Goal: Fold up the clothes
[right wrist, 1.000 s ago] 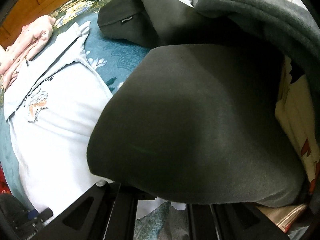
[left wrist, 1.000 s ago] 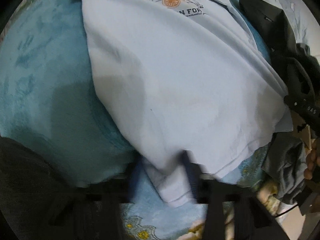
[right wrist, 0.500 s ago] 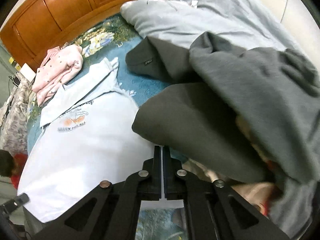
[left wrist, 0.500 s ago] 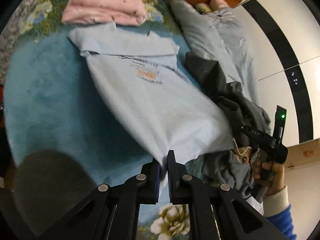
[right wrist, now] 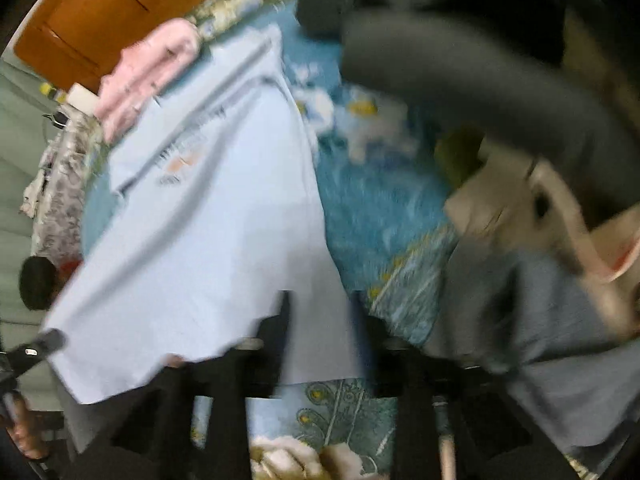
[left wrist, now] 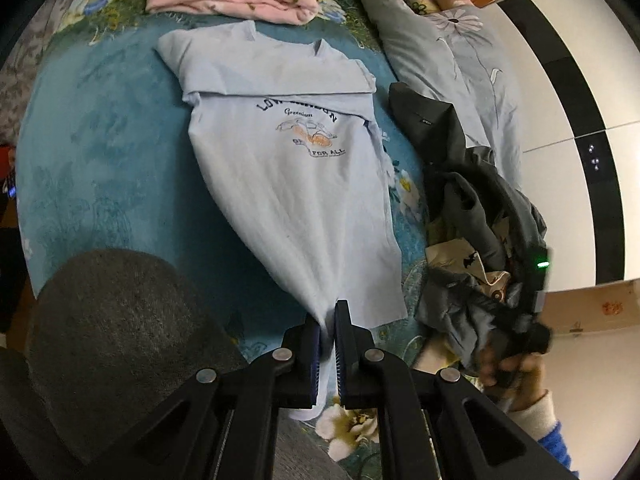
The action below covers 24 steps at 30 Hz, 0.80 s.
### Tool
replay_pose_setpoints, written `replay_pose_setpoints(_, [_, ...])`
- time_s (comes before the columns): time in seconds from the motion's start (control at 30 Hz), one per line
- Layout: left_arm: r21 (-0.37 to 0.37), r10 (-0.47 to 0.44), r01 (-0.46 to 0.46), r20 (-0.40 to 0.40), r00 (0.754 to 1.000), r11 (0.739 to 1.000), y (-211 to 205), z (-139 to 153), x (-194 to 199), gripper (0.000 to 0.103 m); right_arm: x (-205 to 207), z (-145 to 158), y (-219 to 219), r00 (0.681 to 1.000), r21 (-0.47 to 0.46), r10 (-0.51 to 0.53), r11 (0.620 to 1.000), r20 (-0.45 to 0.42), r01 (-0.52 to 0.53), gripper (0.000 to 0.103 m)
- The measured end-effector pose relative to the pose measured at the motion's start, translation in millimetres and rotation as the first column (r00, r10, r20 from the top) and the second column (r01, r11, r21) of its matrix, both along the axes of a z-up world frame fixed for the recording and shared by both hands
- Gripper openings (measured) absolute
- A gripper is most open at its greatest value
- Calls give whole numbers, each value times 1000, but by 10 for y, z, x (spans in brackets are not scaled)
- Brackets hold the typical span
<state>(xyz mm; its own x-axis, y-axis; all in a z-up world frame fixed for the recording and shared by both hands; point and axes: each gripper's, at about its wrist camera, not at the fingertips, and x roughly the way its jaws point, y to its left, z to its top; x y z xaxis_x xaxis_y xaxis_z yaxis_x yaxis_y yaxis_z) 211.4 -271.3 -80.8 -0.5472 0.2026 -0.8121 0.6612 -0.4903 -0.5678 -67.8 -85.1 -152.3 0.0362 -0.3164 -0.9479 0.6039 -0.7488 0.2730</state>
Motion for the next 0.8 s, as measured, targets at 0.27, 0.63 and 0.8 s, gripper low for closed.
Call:
replay_pose_setpoints(0.27, [7,22,-23,13,1000,1000,-32,-67,38,7,185,-385,91,997,105,-79,992,16,76,3])
replay_pose_setpoints(0.63, [-4,-25,25,-15,1000,1000,44,69,123,7,-51,761,887,962,-102,-249,966,-113,238,1])
replay_pose_setpoints(0.8, [41,-18,19,-9,1000,999,-145,-24,32,7,-299,1061,720,961,-248,-277,932,-19,264,1])
